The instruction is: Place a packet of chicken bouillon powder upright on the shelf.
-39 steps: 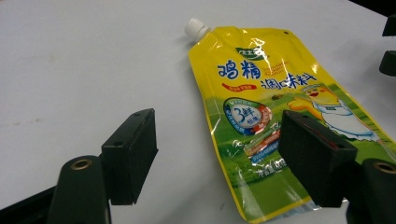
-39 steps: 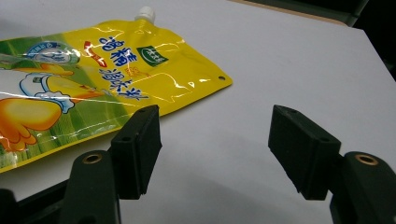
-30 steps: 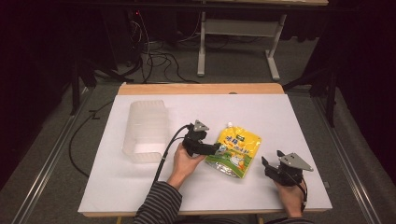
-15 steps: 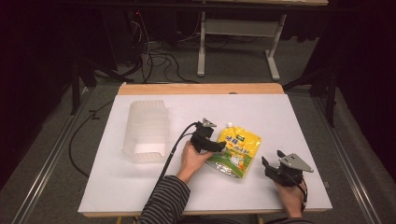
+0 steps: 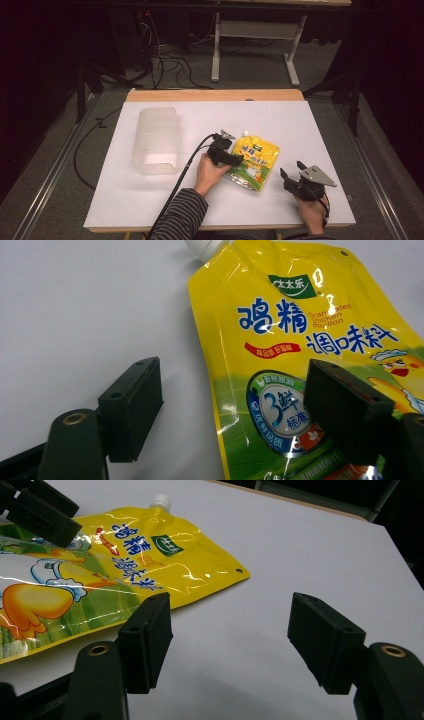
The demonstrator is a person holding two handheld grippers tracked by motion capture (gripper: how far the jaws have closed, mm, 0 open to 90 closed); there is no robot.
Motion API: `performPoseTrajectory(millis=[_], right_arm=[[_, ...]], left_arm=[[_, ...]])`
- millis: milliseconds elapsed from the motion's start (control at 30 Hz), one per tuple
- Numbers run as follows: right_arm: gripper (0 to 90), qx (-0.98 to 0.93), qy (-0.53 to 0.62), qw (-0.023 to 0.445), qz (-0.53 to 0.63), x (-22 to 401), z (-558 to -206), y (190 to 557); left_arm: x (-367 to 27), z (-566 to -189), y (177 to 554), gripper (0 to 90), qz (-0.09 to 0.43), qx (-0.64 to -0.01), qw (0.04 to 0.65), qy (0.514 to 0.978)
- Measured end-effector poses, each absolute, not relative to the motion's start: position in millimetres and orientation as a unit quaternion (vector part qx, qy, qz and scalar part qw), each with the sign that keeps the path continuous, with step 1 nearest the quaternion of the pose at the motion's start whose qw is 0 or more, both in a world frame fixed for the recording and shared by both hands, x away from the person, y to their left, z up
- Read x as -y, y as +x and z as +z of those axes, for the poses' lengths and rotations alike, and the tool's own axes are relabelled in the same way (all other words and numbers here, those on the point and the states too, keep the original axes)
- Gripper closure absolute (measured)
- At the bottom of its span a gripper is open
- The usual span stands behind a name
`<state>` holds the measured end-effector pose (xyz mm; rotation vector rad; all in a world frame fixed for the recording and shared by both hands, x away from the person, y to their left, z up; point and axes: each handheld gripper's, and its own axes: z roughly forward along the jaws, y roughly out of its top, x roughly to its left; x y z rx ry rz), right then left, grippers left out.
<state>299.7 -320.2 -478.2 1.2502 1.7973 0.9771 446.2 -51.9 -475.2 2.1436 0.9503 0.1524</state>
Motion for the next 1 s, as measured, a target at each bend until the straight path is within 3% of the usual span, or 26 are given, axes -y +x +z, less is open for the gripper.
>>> performPoseTrajectory(millis=[300, 467, 533, 600, 1000], right_arm=[[34.5, -0.703, 0.484, 0.364, 0.373, 319.0, -478.4, 300.4], [34.5, -0.702, 0.487, 0.364, 0.371, 318.3, -478.5, 300.6], [34.5, -0.701, 0.487, 0.365, 0.372, 318.7, -478.4, 300.5], [34.5, -0.702, 0.486, 0.365, 0.371, 318.4, -478.5, 300.7], [34.5, -0.706, 0.483, 0.368, 0.364, 317.5, -478.6, 301.3]], left_arm=[[54.8, -475.7, 443.2, 27.2, 0.077, -0.372, 0.378, 0.844], [56.7, -475.1, 440.7, 35.4, 0.078, -0.371, 0.378, 0.845], [57.8, -474.4, 439.6, 45.0, 0.075, -0.368, 0.380, 0.845], [58.6, -474.5, 438.8, 49.0, 0.072, -0.366, 0.382, 0.846], [59.2, -474.3, 438.4, 62.9, 0.072, -0.363, 0.380, 0.848]])
